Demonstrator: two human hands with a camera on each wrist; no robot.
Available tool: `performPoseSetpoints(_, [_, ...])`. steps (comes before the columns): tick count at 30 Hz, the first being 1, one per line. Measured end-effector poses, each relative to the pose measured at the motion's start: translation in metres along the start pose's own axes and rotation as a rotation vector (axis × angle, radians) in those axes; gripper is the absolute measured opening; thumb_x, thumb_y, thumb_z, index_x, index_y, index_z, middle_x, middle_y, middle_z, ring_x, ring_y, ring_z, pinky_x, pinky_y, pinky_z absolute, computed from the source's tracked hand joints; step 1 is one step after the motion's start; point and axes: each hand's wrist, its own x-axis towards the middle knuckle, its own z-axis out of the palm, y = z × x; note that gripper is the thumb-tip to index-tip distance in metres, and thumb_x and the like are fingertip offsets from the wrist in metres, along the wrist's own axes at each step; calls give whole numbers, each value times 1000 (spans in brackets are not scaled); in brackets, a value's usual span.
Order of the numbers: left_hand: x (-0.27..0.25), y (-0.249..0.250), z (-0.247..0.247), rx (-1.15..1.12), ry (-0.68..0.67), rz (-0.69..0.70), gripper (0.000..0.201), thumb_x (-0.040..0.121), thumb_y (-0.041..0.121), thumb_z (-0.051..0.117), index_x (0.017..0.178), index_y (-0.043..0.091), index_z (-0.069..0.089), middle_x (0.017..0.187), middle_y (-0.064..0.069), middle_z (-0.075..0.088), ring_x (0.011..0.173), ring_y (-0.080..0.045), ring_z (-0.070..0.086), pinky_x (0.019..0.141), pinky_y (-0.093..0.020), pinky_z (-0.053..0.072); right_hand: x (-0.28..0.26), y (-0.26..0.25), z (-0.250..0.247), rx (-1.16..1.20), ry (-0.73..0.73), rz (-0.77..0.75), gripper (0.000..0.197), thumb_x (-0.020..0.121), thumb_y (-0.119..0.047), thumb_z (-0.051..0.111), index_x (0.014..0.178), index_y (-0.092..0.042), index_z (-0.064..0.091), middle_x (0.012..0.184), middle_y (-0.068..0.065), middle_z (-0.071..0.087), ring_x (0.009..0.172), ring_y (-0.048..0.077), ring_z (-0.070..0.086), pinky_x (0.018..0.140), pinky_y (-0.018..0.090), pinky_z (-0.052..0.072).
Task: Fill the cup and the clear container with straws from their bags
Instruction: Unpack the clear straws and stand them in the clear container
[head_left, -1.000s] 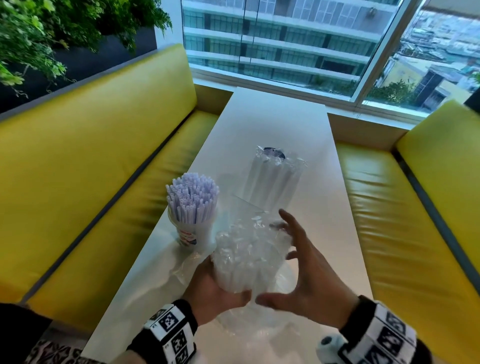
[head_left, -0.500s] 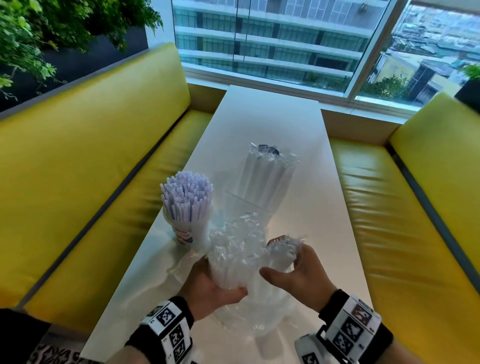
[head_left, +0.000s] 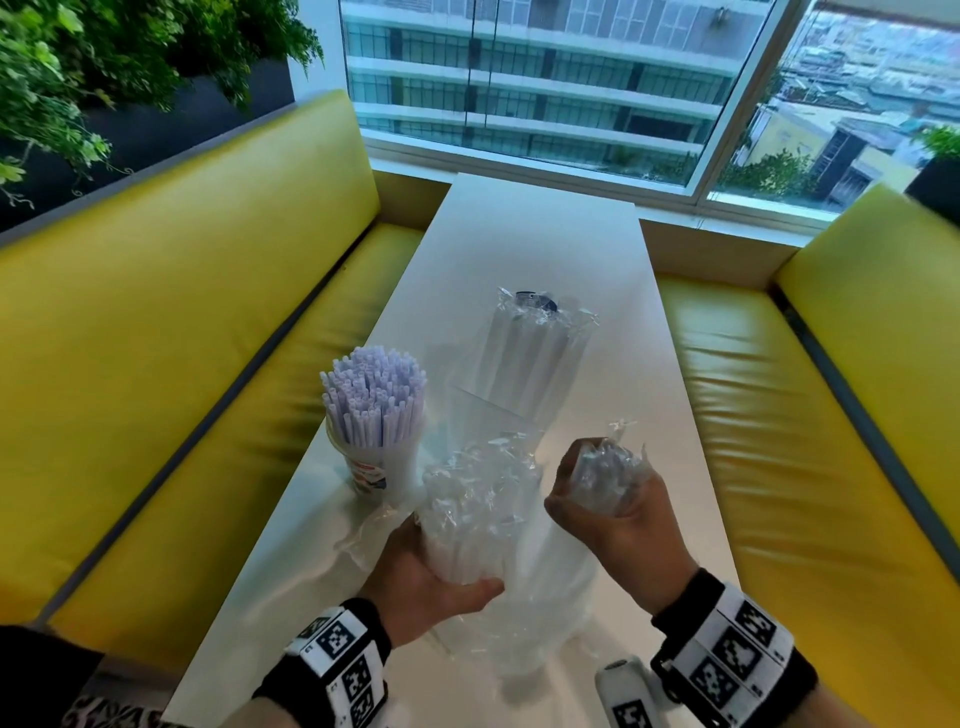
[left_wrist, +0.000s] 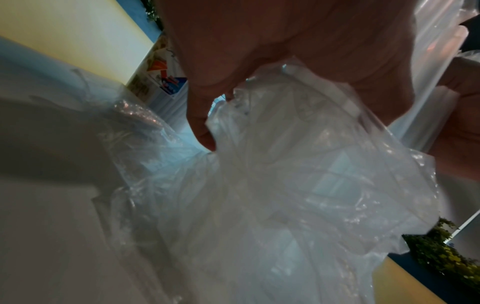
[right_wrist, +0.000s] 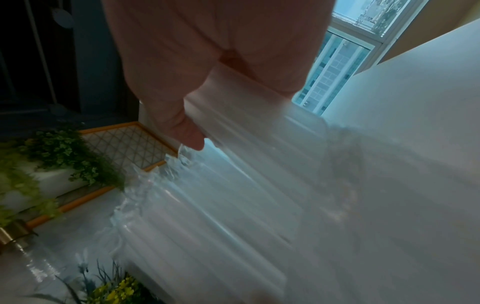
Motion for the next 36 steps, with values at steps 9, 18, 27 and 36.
performPoseSetpoints(9, [-2, 4, -1, -25, -20, -26, 70, 45, 29, 92, 107, 30, 60, 102, 31, 68, 95, 7, 66, 73, -8, 51, 37, -82, -20, 125, 21, -207, 24, 62, -6, 80, 76, -21, 68, 73, 1, 65, 72, 24, 61, 73, 40, 52])
performPoseSetpoints(18, [-1, 3, -1, -15, -18, -43, 80, 42, 39, 92, 114, 31, 59, 106, 25, 69, 99, 4, 65, 76, -9, 51, 138, -155, -49, 425, 113, -467, 34, 63, 17, 64, 77, -14, 64, 73, 4, 59, 66, 25, 54, 65, 37, 49])
performPoseSetpoints(27, [2, -5, 0, -16, -19, -78, 79, 46, 31, 93, 116, 17, 62, 110, 4, 73, 103, -12, 69, 90, -35, 58, 159, -34, -10, 79, 186, -47, 33, 66, 14, 76, 73, -17, 64, 66, -8, 67, 63, 9, 64, 66, 25, 53])
performPoseSetpoints(36, [2, -1, 1, -34, -26, -66, 77, 47, 26, 93, 117, 19, 62, 109, 5, 73, 103, -12, 69, 90, -34, 58, 150, 27, -5, -505, 125, 137, 58, 52, -60, 80, 97, -24, 69, 96, 0, 72, 89, 20, 69, 85, 46, 57])
